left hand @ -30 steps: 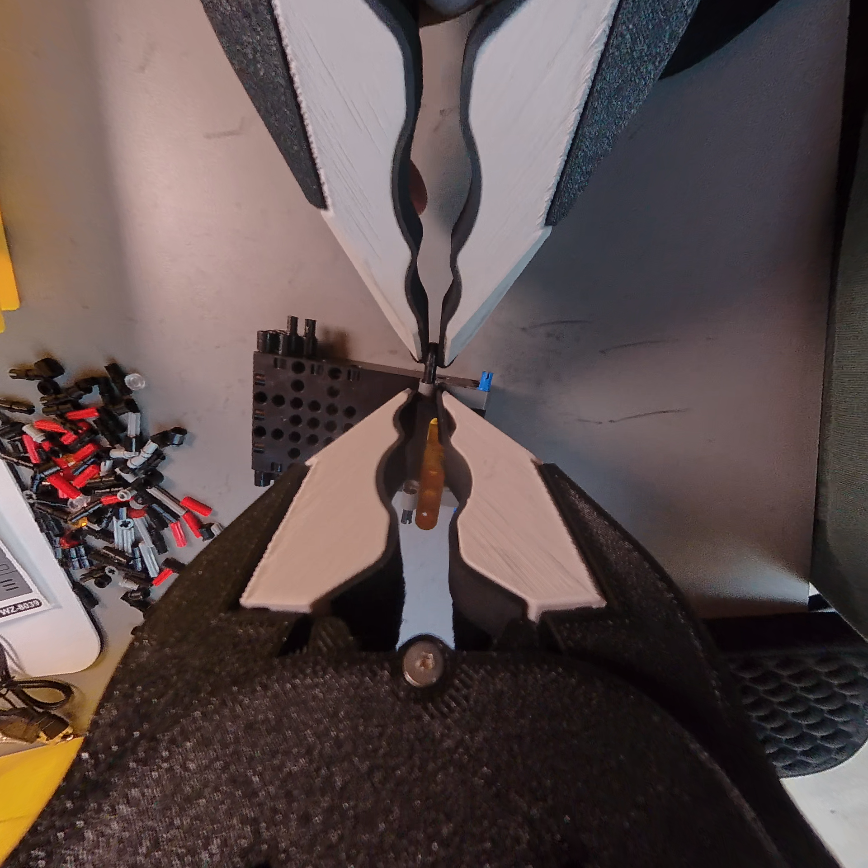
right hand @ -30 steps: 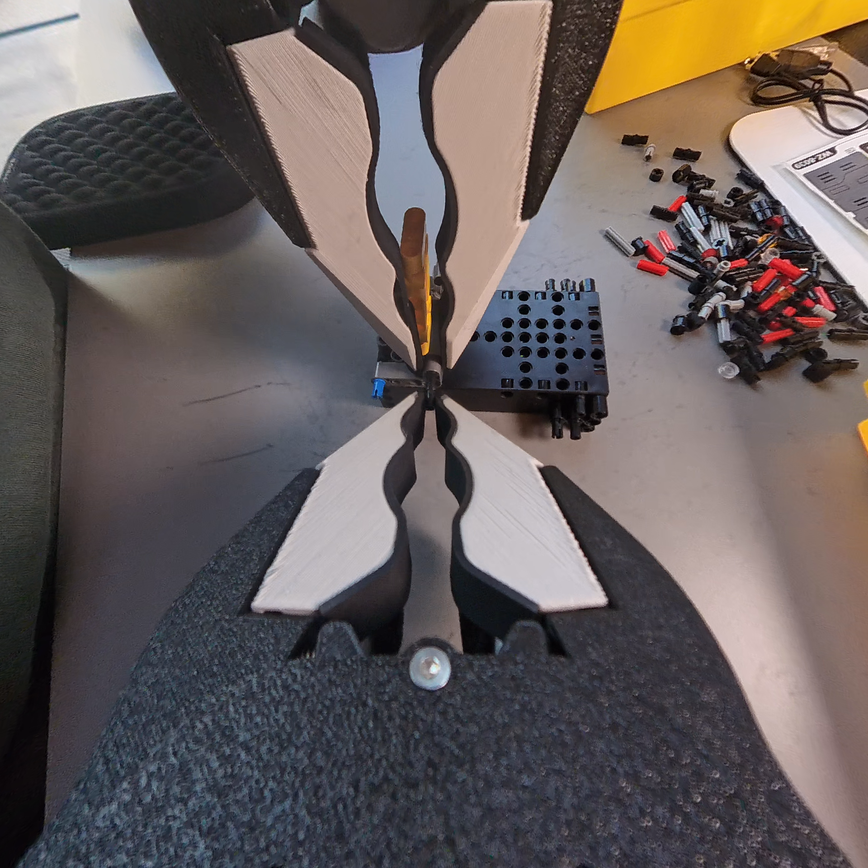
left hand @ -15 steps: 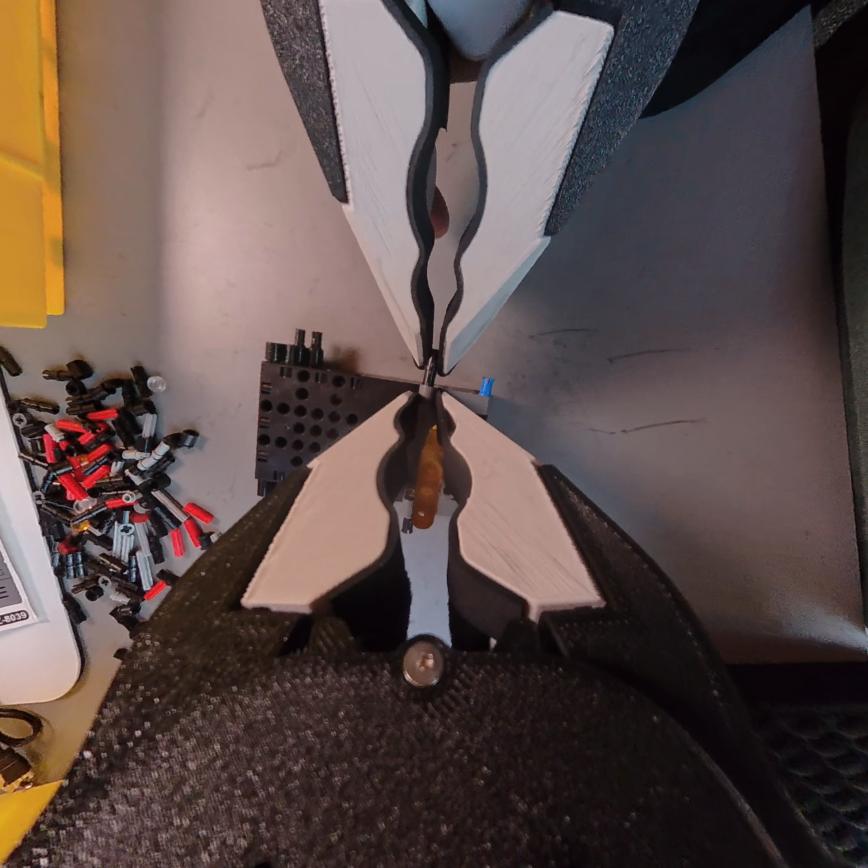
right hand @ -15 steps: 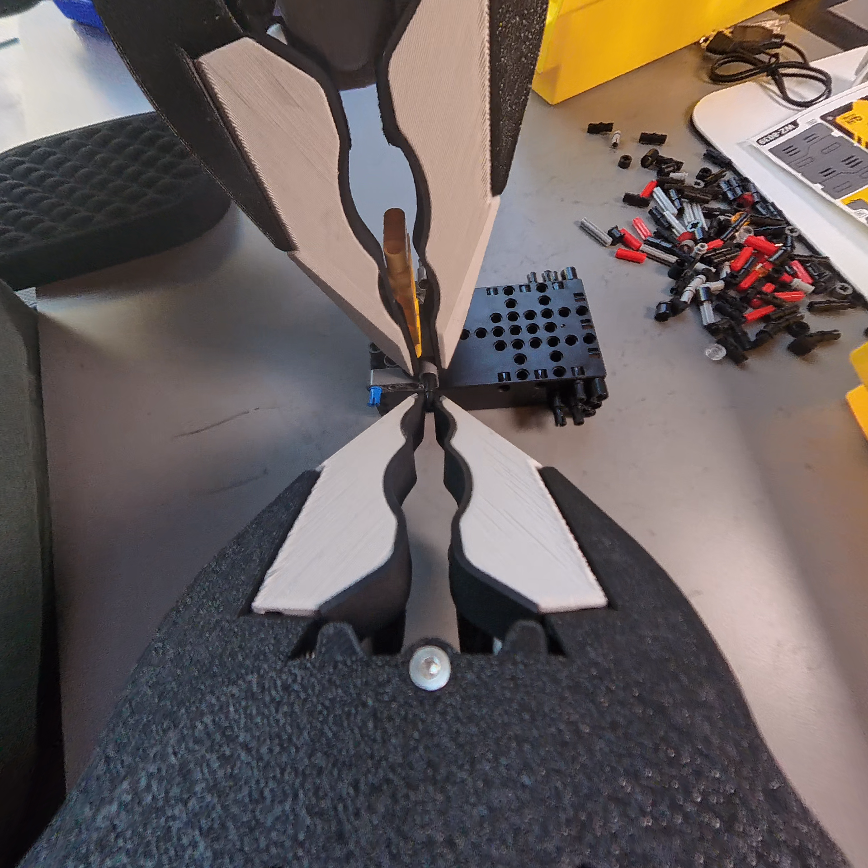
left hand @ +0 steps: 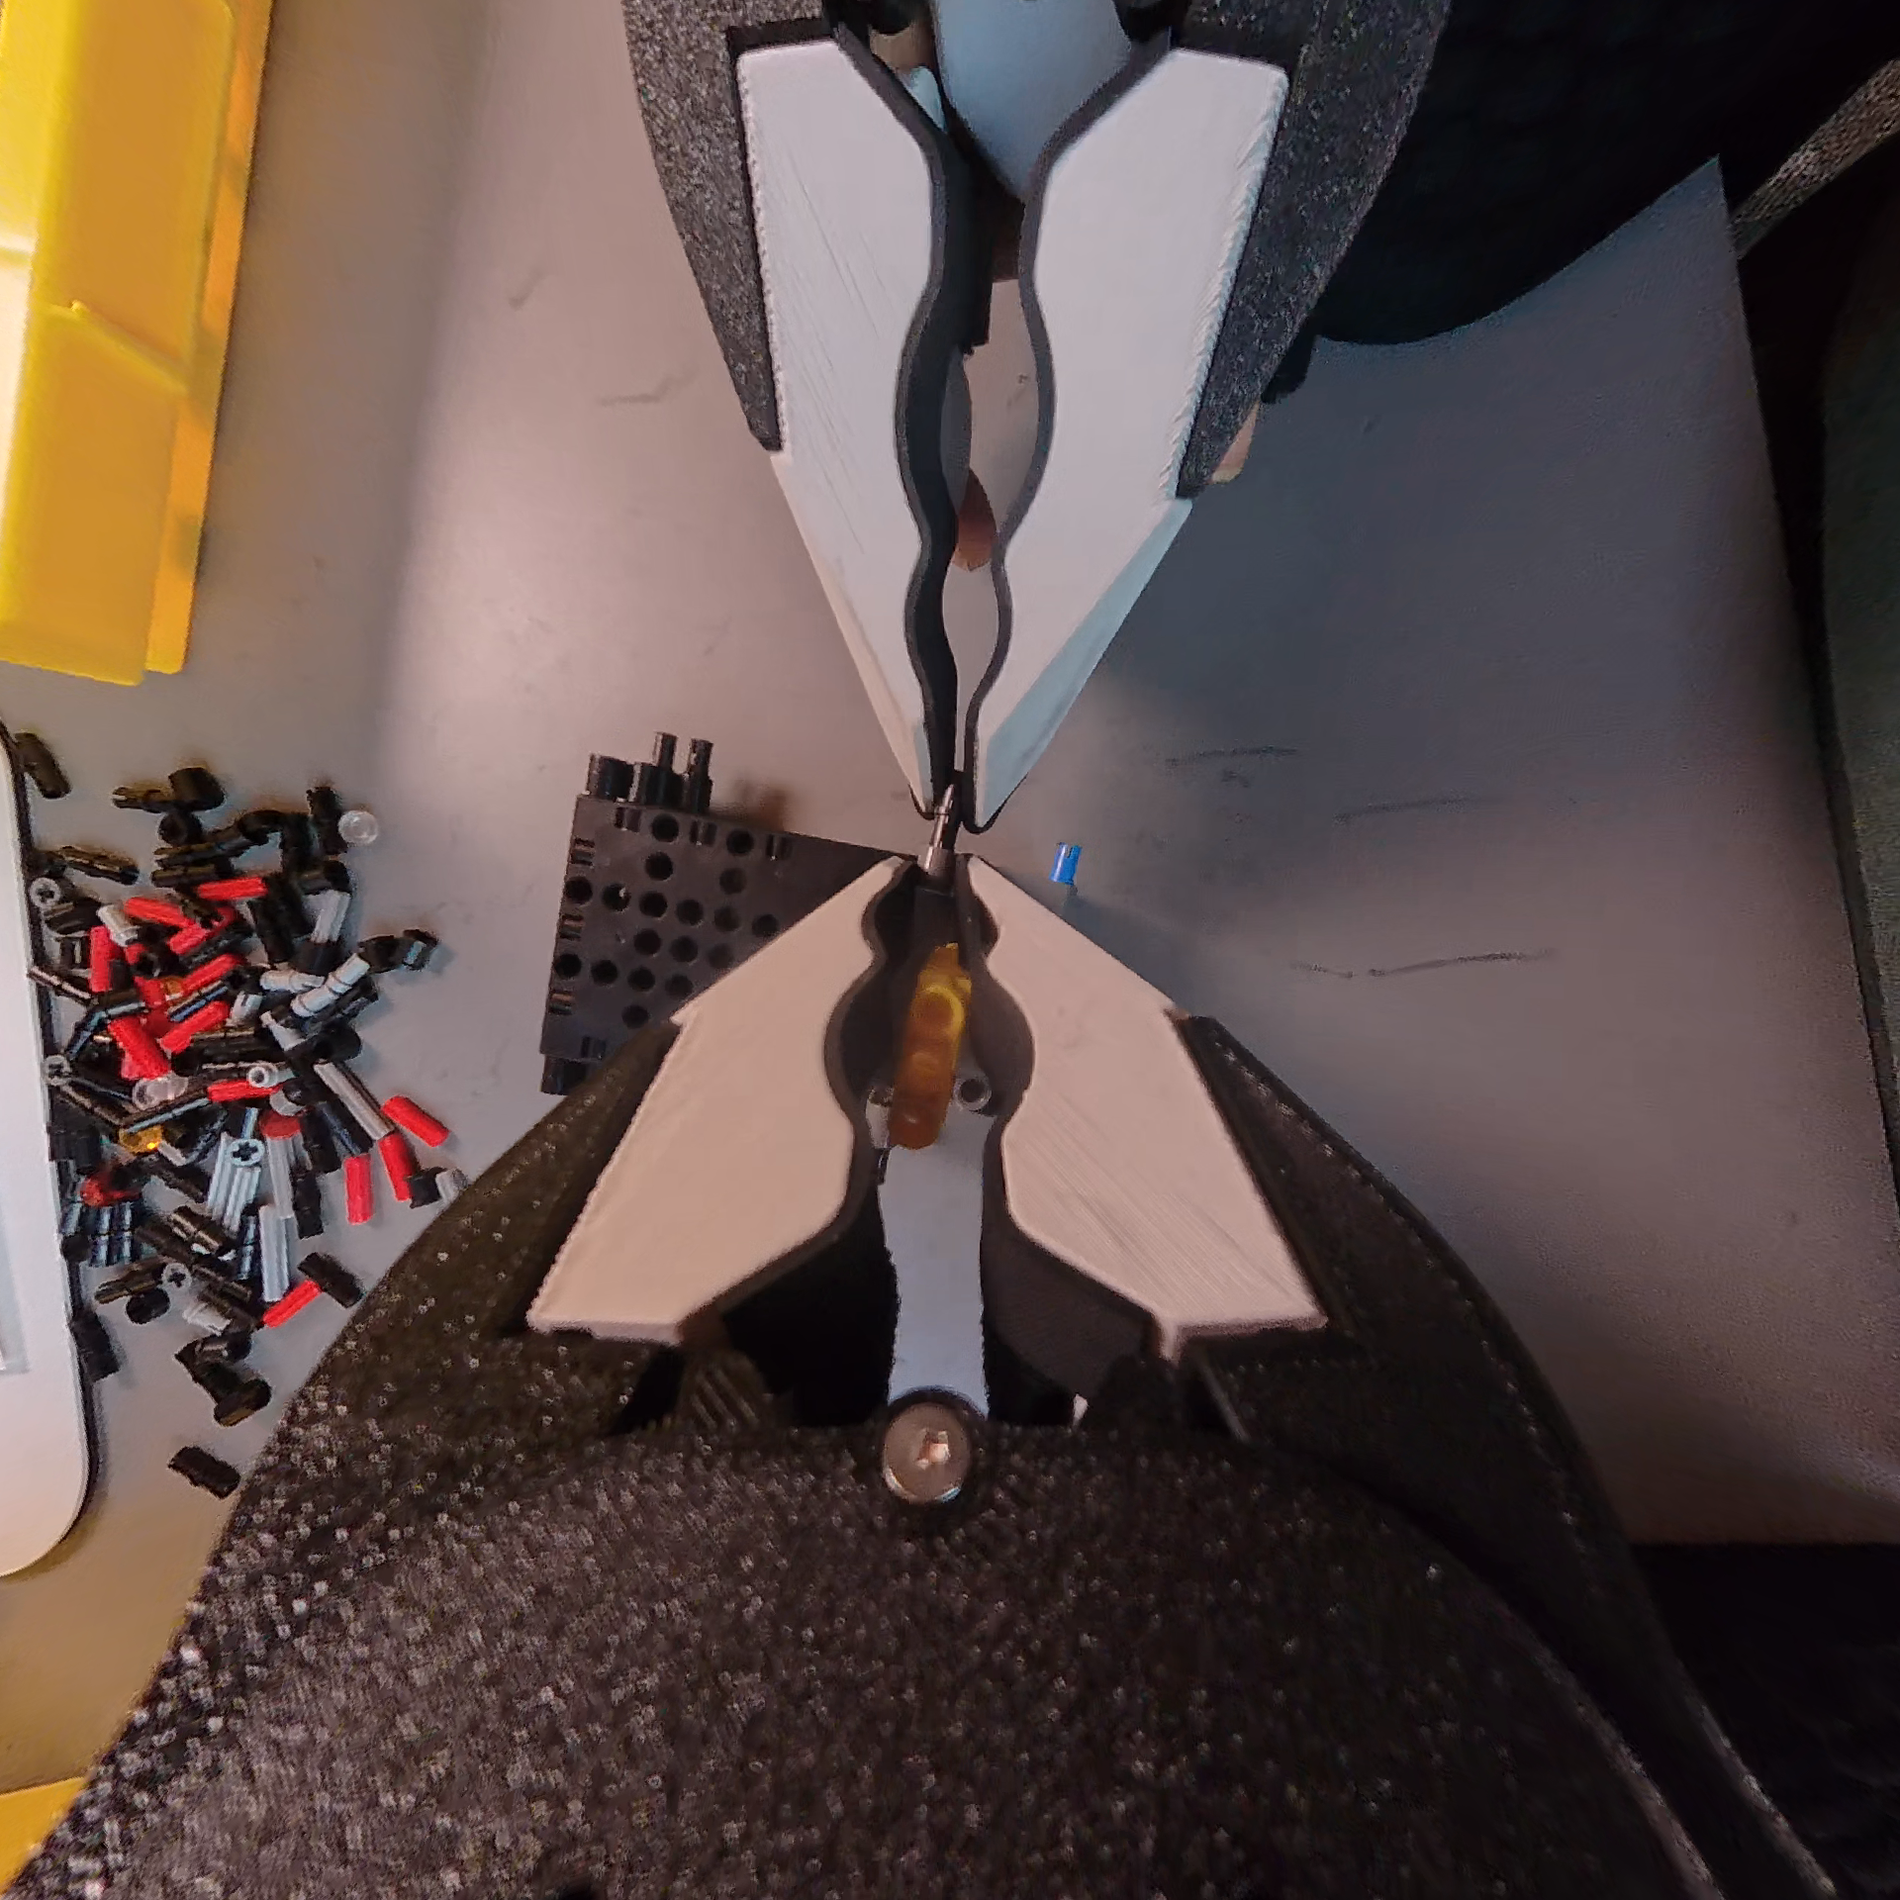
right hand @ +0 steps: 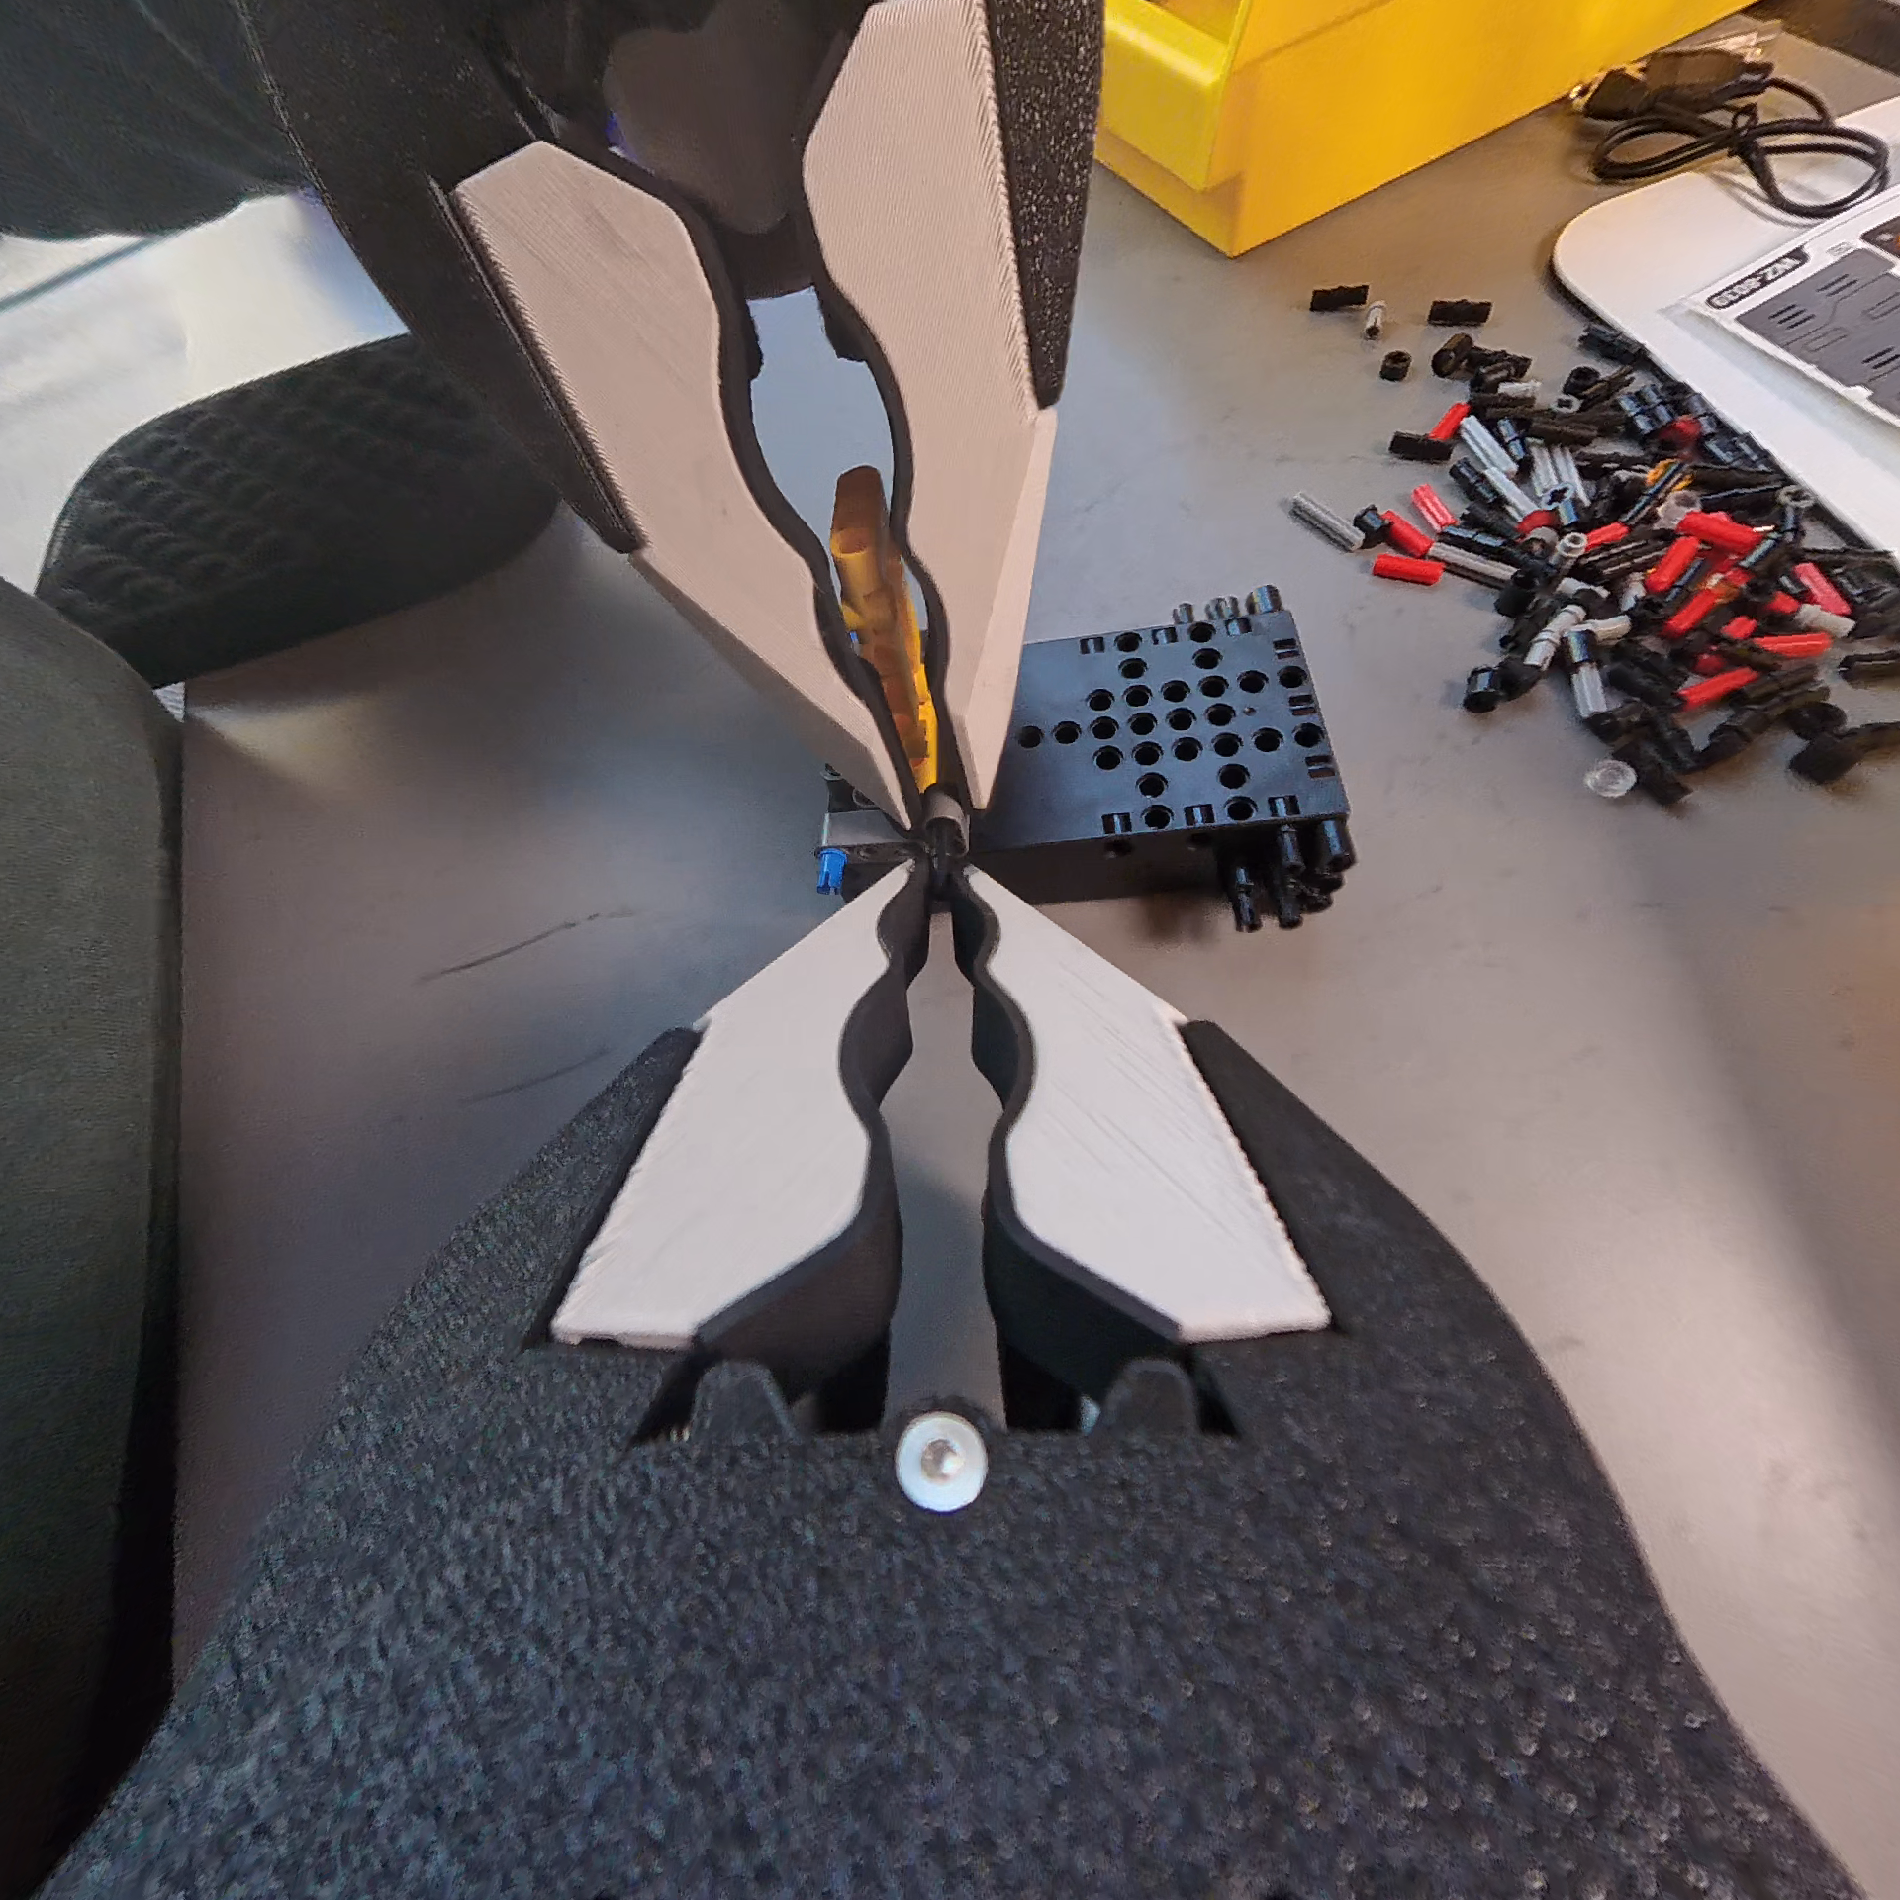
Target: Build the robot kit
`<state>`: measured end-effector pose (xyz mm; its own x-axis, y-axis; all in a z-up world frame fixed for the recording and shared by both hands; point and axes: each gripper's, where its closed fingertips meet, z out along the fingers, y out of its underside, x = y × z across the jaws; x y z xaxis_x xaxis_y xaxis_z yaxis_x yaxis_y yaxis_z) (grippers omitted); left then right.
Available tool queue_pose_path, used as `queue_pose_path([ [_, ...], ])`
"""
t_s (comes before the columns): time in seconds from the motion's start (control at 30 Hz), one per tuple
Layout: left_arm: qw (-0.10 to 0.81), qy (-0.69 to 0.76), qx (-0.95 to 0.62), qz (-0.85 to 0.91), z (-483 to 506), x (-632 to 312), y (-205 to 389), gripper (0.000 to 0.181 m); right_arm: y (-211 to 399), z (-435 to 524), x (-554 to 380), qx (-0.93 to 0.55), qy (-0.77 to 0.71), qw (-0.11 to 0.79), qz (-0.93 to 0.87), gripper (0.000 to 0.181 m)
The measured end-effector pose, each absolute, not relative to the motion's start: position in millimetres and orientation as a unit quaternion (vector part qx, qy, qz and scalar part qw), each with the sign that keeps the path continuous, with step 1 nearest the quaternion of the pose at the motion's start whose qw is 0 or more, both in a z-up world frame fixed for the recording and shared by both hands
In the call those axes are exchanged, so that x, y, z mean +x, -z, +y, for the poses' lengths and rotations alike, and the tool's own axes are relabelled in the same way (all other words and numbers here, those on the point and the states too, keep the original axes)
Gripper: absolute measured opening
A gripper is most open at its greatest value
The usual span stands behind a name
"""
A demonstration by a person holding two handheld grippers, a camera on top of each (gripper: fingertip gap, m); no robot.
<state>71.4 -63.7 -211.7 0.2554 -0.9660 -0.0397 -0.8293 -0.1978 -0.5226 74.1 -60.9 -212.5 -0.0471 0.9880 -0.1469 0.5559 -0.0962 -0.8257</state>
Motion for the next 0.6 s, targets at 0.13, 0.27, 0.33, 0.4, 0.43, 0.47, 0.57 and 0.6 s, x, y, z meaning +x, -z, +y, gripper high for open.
queue_pose_path([
  [0.13, 0.234, 0.172, -0.758, 0.584, -67, 73, 211, 0.005, 221, -65, 71, -0.615, -0.359, 0.282, -0.643, 0.003],
  [0.27, 0.242, 0.170, -0.757, 0.582, -65, 72, 207, 0.005, 217, -63, 70, -0.605, -0.373, 0.286, -0.643, 0.003],
  [0.33, 0.242, 0.169, -0.758, 0.582, -65, 73, 208, 0.006, 219, -63, 70, -0.605, -0.366, 0.283, -0.648, 0.003],
  [0.4, 0.240, 0.169, -0.758, 0.583, -66, 73, 209, 0.006, 219, -64, 71, -0.607, -0.368, 0.274, -0.648, 0.003],
  [0.43, 0.236, 0.170, -0.758, 0.583, -67, 74, 209, 0.007, 220, -65, 73, -0.608, -0.369, 0.265, -0.651, 0.003],
  [0.47, 0.233, 0.168, -0.758, 0.585, -67, 74, 209, 0.007, 220, -65, 74, -0.607, -0.363, 0.261, -0.657, 0.003],
  [0.57, 0.252, 0.167, -0.751, 0.587, -64, 78, 203, 0.011, 217, -63, 77, -0.599, -0.340, 0.272, -0.672, 0.003],
  [0.6, 0.259, 0.174, -0.749, 0.584, -64, 80, 199, 0.013, 215, -64, 78, -0.594, -0.339, 0.275, -0.675, 0.003],
])
